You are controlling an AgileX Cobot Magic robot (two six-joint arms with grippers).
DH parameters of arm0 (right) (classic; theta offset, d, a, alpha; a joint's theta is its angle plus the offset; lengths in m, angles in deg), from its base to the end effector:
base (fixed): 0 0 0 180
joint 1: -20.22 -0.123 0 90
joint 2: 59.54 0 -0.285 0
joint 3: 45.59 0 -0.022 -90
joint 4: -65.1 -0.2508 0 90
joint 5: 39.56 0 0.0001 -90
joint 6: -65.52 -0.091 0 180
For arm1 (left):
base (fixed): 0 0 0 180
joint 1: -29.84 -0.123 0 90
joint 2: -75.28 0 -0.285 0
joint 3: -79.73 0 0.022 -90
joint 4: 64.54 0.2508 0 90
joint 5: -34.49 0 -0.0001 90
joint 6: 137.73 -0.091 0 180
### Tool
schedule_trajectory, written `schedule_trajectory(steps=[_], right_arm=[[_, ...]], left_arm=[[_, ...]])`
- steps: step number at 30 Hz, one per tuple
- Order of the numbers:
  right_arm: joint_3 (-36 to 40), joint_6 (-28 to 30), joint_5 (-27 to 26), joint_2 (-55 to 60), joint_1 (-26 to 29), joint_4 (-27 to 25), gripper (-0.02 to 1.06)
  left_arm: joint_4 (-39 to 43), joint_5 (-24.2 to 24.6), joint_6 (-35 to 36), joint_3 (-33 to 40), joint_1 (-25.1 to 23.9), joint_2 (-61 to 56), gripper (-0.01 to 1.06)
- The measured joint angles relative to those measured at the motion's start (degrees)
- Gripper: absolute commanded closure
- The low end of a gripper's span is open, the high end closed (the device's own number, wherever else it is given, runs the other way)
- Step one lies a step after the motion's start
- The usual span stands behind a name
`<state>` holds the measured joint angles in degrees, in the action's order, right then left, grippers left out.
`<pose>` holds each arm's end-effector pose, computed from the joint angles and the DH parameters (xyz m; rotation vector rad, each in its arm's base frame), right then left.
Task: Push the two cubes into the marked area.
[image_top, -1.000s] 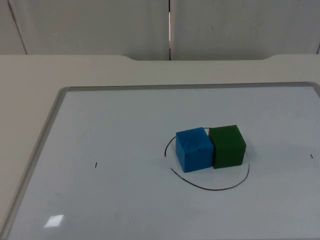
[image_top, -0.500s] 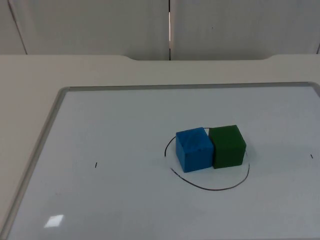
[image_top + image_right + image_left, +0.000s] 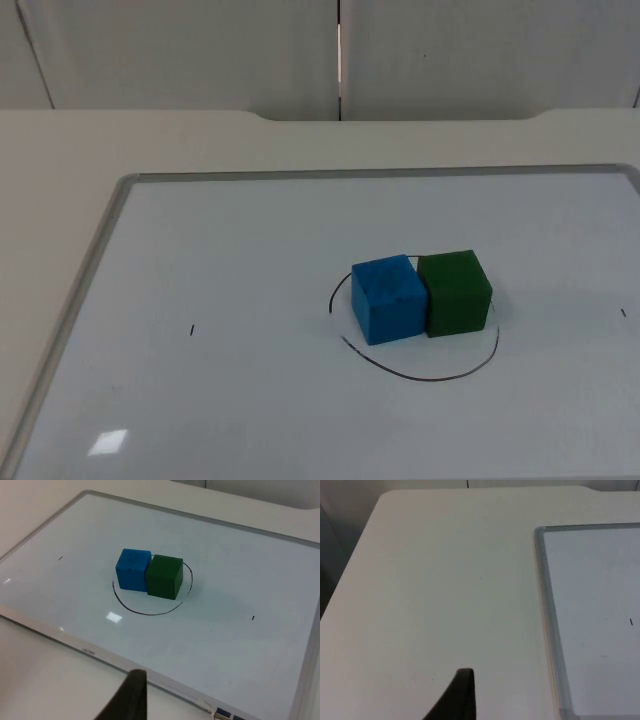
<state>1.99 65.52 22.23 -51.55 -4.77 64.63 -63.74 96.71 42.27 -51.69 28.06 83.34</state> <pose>-0.0067 -0.0024 0.2807 -0.4462 2.0111 0.2808 -0.0052 0.0010 0.2752 -0.0330 2.0743 0.0358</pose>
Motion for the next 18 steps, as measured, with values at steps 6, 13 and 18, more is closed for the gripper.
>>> schedule_trajectory(steps=[6,13,18], right_arm=[[0.0,0.0,0.0,0.0,0.0,0.0,-0.01],[0.0,0.0,0.0,0.0,0.3,0.0,-0.01],[0.0,0.0,0.1,0.0,4.5,0.0,-0.01]], left_arm=[[0.0,0.0,0.0,0.0,0.0,0.0,0.0],[0.0,0.0,0.0,0.0,0.0,0.0,0.0],[0.0,0.0,0.0,0.0,0.0,0.0,0.0]])
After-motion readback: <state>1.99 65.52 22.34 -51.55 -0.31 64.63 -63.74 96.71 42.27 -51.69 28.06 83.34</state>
